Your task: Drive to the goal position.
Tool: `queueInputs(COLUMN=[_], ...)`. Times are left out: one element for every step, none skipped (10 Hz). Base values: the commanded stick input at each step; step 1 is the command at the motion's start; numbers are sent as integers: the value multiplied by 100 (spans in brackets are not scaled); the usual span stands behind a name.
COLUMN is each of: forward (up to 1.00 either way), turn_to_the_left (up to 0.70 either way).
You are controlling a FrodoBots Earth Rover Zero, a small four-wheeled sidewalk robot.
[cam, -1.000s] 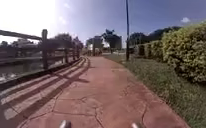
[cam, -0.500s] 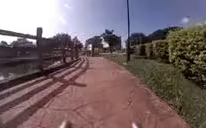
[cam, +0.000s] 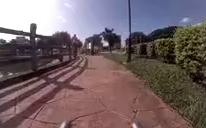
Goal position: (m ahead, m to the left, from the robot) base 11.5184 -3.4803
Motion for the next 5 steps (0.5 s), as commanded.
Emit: queueInputs(forward=[50,50,50,50,50], turn_to_the_left=[0,0,0,0,0])
